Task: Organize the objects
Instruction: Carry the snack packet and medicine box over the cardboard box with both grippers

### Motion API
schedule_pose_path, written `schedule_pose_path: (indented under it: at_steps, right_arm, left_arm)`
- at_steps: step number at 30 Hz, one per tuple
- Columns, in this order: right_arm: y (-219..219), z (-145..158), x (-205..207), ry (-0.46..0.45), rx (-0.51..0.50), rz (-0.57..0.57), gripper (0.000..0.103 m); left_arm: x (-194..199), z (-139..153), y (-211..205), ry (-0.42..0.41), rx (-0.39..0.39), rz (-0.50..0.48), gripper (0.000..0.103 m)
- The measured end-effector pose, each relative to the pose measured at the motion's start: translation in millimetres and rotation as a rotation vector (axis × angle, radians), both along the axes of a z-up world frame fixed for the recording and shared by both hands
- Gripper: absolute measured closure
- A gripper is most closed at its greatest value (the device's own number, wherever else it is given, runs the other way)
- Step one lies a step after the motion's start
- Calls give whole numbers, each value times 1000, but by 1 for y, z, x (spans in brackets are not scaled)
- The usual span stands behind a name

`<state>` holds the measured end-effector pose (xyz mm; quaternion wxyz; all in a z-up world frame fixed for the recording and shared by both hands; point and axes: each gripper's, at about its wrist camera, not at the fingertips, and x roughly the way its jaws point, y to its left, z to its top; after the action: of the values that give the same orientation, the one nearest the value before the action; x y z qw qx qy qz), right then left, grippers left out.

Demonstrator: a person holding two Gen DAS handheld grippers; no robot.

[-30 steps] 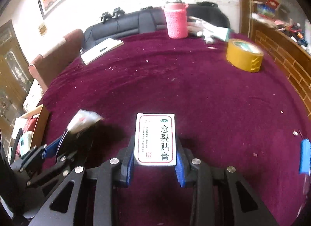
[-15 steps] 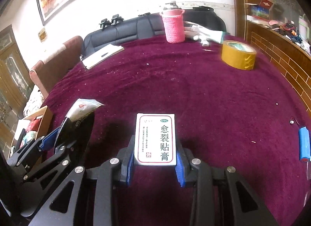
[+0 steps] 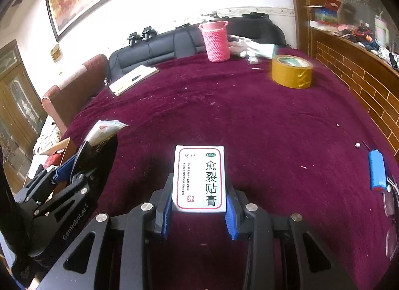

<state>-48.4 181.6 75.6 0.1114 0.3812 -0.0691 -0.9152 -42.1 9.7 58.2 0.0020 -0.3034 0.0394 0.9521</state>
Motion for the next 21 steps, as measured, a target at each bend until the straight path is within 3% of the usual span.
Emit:
schedule_pose_path:
  at_steps: [10, 21]
  right_arm:
    - [-9, 11, 15, 21, -17, 29, 66]
    - [-61, 25, 28, 32, -18, 147, 66]
  left_arm:
    - [30, 18, -6, 34, -14, 5, 66]
    - [79, 42, -52, 117, -24, 85, 66]
